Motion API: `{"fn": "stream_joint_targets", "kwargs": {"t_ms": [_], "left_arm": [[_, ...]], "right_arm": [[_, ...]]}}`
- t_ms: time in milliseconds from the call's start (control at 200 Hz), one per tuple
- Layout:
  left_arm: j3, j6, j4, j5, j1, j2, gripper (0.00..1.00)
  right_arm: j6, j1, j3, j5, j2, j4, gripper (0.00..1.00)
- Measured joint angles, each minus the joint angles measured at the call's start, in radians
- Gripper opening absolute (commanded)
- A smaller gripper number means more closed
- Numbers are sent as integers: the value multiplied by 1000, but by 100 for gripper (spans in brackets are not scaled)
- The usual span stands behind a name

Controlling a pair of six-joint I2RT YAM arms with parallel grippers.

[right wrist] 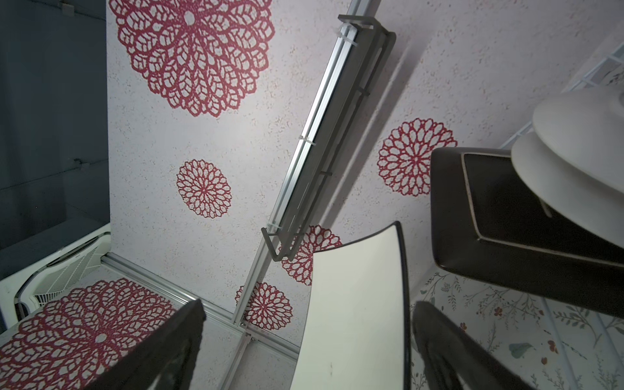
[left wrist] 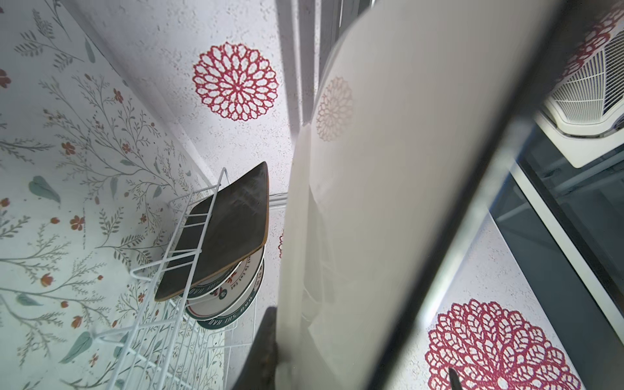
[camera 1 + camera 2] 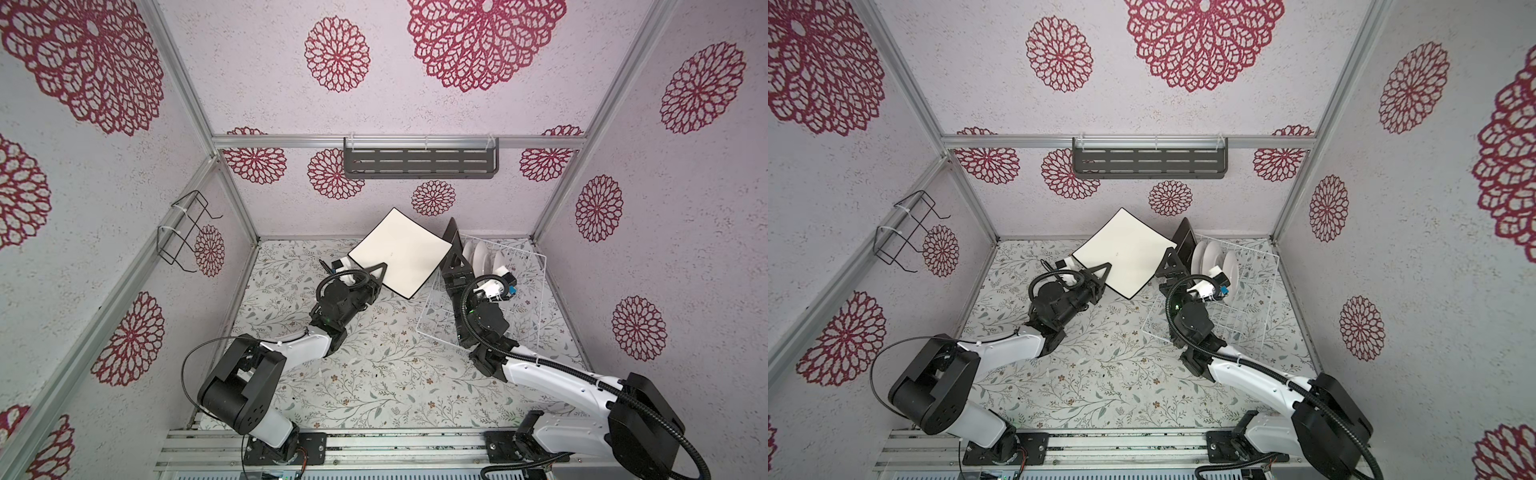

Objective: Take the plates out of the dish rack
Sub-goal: 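Open the right gripper to release the plate while the left gripper pulls it away, then carry the plate to the table with the left gripper while the right reaches the rack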

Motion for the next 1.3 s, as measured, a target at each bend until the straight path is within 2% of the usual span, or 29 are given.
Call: {"fn": "stream_joint_targets", "kwargs": {"t_ms": [335, 470, 901, 1101, 1301], "left_arm": [[-48, 17, -18, -3, 72, -105, 0], [-90, 31, -26, -3, 122, -138, 0], [-268, 39, -103, -11, 361, -252, 0], [-309, 82, -188, -18, 459, -341, 0], [-341, 93, -199, 22, 567, -357, 0]], "right_arm": [[27, -20, -27, -32, -14, -55, 99], [27, -23, -19, -41, -32, -139, 99], [4, -26, 15, -80, -41, -319, 99], [-19, -27, 31, -112, -40, -360, 99], [-23, -27, 76, -163, -28, -410, 99]]}}
